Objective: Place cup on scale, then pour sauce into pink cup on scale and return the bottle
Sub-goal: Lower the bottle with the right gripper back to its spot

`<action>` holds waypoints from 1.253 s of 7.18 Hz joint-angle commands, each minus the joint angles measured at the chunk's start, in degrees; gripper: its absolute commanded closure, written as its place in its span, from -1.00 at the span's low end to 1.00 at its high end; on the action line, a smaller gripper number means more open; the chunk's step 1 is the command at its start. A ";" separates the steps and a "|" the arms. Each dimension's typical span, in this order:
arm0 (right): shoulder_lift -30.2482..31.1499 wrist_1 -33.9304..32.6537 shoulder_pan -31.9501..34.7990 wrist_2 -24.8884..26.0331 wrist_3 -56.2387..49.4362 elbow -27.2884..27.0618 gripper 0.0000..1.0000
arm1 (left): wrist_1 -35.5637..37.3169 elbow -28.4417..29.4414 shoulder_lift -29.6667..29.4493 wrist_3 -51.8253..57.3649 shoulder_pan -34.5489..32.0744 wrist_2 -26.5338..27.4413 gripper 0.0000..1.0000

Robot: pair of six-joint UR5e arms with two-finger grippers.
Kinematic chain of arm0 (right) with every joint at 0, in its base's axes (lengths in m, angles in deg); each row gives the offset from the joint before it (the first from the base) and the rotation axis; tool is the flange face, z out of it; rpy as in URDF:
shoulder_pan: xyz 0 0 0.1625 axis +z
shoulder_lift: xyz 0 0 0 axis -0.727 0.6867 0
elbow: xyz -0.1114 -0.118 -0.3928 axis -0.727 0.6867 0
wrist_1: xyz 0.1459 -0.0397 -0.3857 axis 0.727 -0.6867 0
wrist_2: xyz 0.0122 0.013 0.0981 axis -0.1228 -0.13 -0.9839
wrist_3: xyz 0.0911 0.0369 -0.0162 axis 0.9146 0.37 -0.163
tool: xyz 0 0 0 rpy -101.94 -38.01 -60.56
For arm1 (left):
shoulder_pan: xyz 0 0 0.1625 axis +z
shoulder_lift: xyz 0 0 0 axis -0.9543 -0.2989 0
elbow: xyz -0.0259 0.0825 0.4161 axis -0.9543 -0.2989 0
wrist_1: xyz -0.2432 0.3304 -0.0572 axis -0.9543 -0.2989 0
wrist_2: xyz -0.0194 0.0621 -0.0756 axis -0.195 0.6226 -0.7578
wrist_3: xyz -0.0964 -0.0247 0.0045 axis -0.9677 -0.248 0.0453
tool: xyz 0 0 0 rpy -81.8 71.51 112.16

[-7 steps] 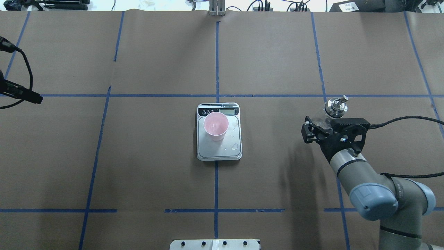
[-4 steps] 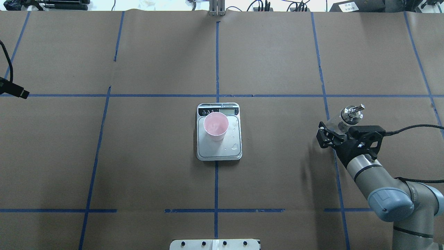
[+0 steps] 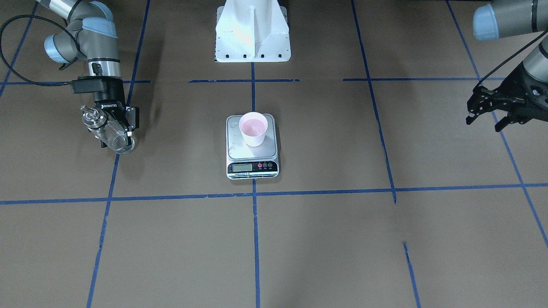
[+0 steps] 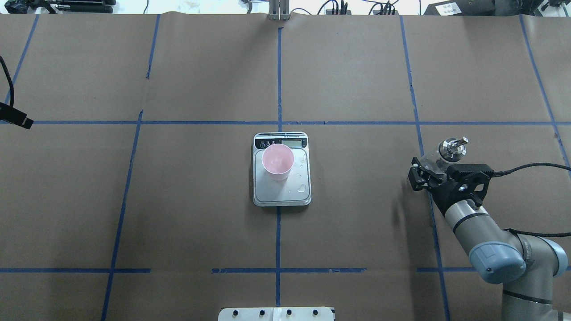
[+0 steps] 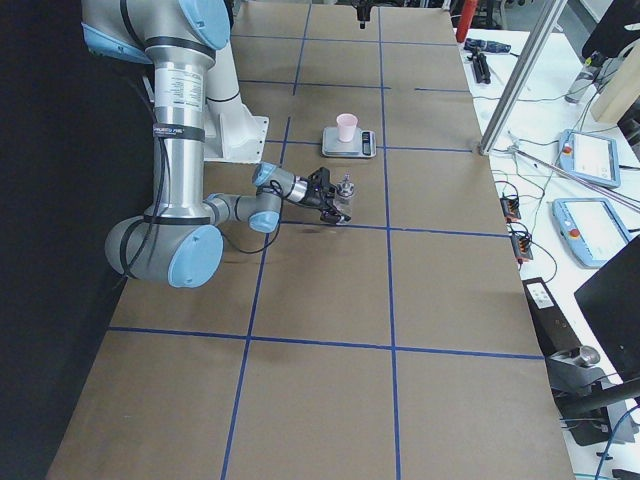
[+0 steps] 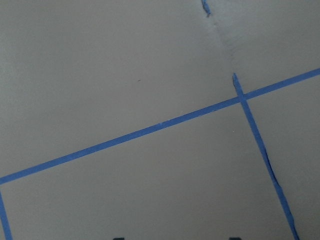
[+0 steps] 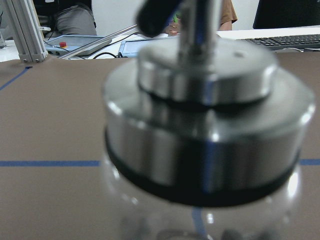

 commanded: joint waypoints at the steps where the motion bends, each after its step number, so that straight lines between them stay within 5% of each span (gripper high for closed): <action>1: -0.47 -0.32 -0.22 0.76 -0.40 1.00 1.00 | -0.05 0.10 -0.02 0.02 -0.02 -0.02 -0.52; 3: -0.56 -0.32 -0.31 0.68 -0.75 1.44 0.98 | 0.04 -0.34 -0.02 0.11 -0.20 -0.02 -0.52; 4: -1.26 -0.32 -0.31 0.68 -0.75 1.44 0.16 | 0.04 -0.34 -0.02 0.11 -0.20 -0.02 -0.52; 5: -1.62 -0.06 -0.31 0.94 -0.06 2.13 -0.99 | 0.04 -0.34 -0.02 0.11 -0.20 -0.02 -0.52; 9: -1.53 -0.32 -2.41 2.43 -0.75 2.23 -1.00 | 0.04 -0.34 -0.11 -0.33 -0.20 -0.11 -0.52</action>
